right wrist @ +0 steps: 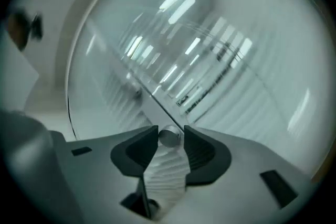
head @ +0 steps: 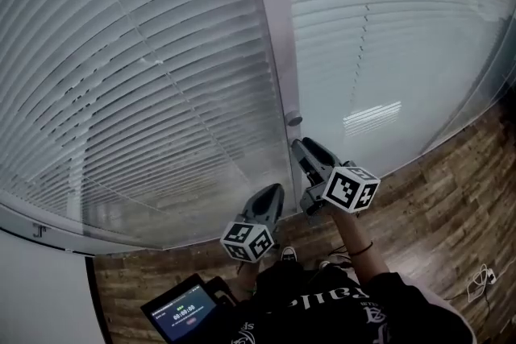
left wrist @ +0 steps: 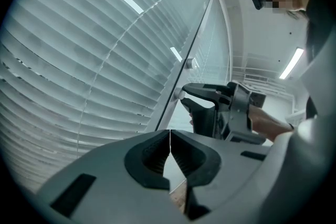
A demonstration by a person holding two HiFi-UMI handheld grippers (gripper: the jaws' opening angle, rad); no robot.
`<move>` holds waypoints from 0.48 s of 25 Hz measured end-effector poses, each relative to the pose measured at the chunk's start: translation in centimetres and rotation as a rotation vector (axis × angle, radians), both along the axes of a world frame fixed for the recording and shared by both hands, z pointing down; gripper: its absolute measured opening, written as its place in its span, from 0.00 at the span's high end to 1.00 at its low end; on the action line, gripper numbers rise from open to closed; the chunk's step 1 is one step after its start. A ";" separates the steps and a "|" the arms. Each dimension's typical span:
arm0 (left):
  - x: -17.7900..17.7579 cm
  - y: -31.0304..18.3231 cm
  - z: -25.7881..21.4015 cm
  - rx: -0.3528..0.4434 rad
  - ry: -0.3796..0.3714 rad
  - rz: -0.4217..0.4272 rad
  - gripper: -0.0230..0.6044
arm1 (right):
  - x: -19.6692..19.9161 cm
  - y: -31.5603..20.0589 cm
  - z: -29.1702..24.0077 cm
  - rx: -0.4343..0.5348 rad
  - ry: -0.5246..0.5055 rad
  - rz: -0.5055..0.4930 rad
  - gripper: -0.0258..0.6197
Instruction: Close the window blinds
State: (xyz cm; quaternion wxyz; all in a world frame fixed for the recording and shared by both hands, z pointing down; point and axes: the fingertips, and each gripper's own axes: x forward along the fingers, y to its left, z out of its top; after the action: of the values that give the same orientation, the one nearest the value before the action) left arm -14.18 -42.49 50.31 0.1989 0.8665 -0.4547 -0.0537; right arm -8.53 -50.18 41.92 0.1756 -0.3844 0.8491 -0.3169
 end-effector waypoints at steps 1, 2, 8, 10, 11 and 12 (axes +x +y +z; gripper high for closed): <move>-0.1 -0.1 0.0 0.000 0.000 -0.001 0.95 | 0.0 0.2 0.0 0.105 0.207 0.034 0.74; -0.2 -0.1 0.1 -0.001 0.001 -0.004 0.95 | -0.2 0.5 0.1 0.199 0.406 0.055 0.74; -0.3 -0.5 0.5 -0.011 0.006 -0.008 0.95 | -1.8 1.2 0.5 0.498 1.049 0.079 0.73; -0.1 -0.6 0.5 -0.012 0.007 -0.005 0.95 | -2.2 1.0 0.5 0.550 1.139 0.084 0.74; -0.1 -0.7 0.6 -0.013 0.006 -0.003 0.95 | -2.3 0.8 0.4 0.562 1.162 0.089 0.74; 0.0 -0.8 0.7 -0.014 0.005 -0.002 0.95 | -2.4 0.6 0.4 0.565 1.171 0.094 0.74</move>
State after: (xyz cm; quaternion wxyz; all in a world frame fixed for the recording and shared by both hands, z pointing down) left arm -14.18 -43.26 50.96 0.2061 0.8645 -0.4554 -0.0530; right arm -10.89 -49.57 42.31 -0.2081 -0.4694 0.8372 0.1883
